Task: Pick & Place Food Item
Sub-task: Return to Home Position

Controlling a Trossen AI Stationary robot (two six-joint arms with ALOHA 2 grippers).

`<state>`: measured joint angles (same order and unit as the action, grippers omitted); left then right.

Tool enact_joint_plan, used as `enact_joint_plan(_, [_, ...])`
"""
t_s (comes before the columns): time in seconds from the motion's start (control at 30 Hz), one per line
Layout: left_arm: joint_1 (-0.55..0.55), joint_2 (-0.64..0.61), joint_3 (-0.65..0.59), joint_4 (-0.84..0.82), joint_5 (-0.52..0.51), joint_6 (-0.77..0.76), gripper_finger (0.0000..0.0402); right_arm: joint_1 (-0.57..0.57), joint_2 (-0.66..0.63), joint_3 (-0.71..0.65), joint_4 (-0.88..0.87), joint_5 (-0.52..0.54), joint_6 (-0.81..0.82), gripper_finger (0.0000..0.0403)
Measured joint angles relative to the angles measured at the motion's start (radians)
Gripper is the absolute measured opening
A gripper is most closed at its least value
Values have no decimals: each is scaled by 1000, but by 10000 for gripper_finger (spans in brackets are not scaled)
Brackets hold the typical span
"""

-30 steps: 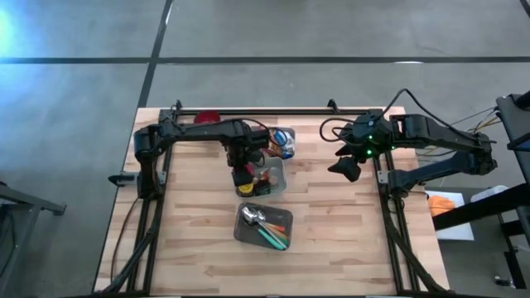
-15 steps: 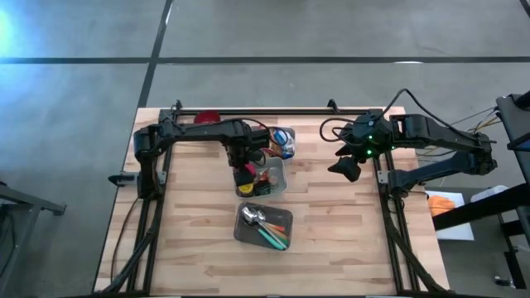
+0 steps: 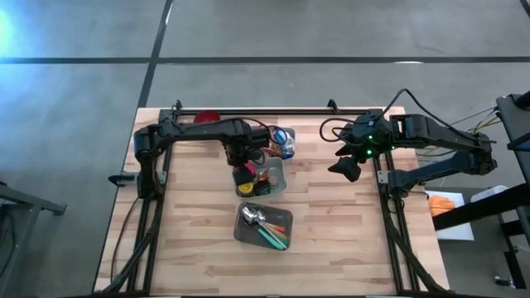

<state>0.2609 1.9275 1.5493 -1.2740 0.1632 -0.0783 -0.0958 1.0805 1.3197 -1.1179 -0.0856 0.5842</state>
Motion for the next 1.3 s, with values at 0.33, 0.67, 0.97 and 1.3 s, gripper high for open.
enact_joint_plan(0.33, [-4,-97,90,-94,40,-63,215,-2,0,0,21,11,-40,363])
enact_joint_plan(0.67, [-8,-340,80,79,48,-166,33,-2,-37,0,158,68,-94,363])
enact_joint_plan(0.97, [-95,-505,79,267,32,-82,9,-2,-251,-17,218,119,-157,363])
enact_joint_plan(1.3, [-184,-752,-306,708,-89,-265,10,-2,-521,-284,549,94,-142,363])
